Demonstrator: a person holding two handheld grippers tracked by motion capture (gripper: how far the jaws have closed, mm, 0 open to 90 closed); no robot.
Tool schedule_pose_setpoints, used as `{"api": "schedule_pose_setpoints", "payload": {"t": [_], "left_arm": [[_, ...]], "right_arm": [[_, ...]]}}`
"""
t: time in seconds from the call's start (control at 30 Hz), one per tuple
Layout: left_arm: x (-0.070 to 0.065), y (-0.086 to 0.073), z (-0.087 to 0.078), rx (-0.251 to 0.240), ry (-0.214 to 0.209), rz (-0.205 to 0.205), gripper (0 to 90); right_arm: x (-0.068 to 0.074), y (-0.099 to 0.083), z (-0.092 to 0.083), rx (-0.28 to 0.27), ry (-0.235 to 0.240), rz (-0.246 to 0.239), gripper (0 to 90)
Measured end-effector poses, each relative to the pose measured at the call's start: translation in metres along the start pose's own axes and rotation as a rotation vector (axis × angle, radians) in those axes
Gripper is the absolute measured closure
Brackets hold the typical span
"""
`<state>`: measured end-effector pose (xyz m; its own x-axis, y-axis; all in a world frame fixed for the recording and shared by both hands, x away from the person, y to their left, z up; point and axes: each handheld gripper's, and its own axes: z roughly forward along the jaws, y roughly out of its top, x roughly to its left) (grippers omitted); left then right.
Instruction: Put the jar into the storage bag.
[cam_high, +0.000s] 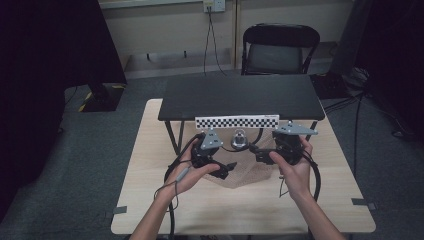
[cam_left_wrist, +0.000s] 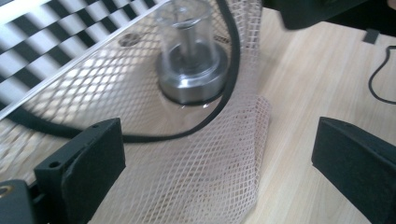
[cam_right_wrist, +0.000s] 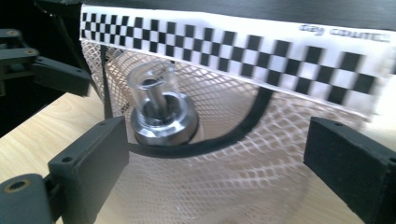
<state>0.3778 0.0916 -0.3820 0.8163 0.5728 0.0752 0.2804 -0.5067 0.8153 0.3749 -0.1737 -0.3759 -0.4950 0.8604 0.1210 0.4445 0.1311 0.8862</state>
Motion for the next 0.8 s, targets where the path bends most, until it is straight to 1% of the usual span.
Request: {"api": "schedule_pose_setpoints", "payload": {"t": [0.03,0.07,0.1,0.17,0.2,0.23,0.3,0.33,0.43,0.5,0.53,0.57,0.63,0.67,0.7,0.73,0.77,0.8], "left_arm": [[0.001,-0.005,-0.004,0.009,0.003,-0.009,2.2],[0.001,-0.005,-0.004,0.009,0.003,-0.009,2.1],[0.001,-0.005,-0.004,0.009,0.003,-0.009,2.1],[0.005,-0.011,-0.007,0.015,0.024,-0.026,2.1],[0.005,-0.011,-0.007,0.015,0.024,-0.026,2.1],[0.006,-0.013,-0.009,0.017,0.026,-0.035,2.1],[0.009,-0.019,-0.014,0.027,0.035,-0.057,2.1],[0.009,-0.019,-0.014,0.027,0.035,-0.057,2.1],[0.011,-0.024,-0.020,0.030,0.054,-0.071,2.1],[0.011,-0.029,-0.025,0.035,0.065,-0.085,2.1],[0.011,-0.029,-0.025,0.035,0.065,-0.085,2.1],[0.011,-0.033,-0.027,0.044,0.071,-0.086,2.1],[0.010,-0.040,-0.032,0.050,0.079,-0.102,2.3],[0.010,-0.040,-0.032,0.050,0.079,-0.102,2.3],[0.009,-0.044,-0.034,0.054,0.087,-0.098,2.3],[0.009,-0.044,-0.034,0.054,0.087,-0.098,2.4],[0.009,-0.048,-0.037,0.057,0.095,-0.099,2.4],[0.009,-0.053,-0.039,0.053,0.096,-0.112,2.4]], "right_arm": [[-0.003,-0.001,-0.003,-0.002,-0.002,0.002,5.8],[-0.003,-0.001,-0.003,-0.002,-0.002,0.002,5.8],[-0.007,-0.003,-0.007,0.003,-0.013,0.007,5.8],[-0.009,-0.005,-0.009,0.002,-0.012,0.012,5.8],[-0.012,-0.006,-0.013,-0.002,-0.015,0.015,5.7],[-0.012,-0.006,-0.013,-0.002,-0.015,0.015,5.7],[-0.017,-0.010,-0.019,-0.010,-0.023,0.022,5.7],[-0.017,-0.010,-0.019,-0.010,-0.023,0.022,5.7],[-0.024,-0.016,-0.027,-0.007,-0.038,0.029,5.7],[-0.027,-0.020,-0.031,-0.006,-0.043,0.034,5.7],[-0.027,-0.020,-0.031,-0.006,-0.043,0.034,5.7],[-0.030,-0.023,-0.034,-0.006,-0.049,0.038,5.8],[-0.034,-0.028,-0.041,-0.005,-0.063,0.042,5.9],[-0.034,-0.028,-0.041,-0.005,-0.063,0.042,5.9],[-0.037,-0.032,-0.045,-0.005,-0.071,0.043,5.9],[-0.039,-0.035,-0.049,-0.006,-0.077,0.043,5.9],[-0.039,-0.035,-0.049,-0.006,-0.077,0.043,5.9],[-0.041,-0.039,-0.053,-0.008,-0.088,0.044,5.9]]}}
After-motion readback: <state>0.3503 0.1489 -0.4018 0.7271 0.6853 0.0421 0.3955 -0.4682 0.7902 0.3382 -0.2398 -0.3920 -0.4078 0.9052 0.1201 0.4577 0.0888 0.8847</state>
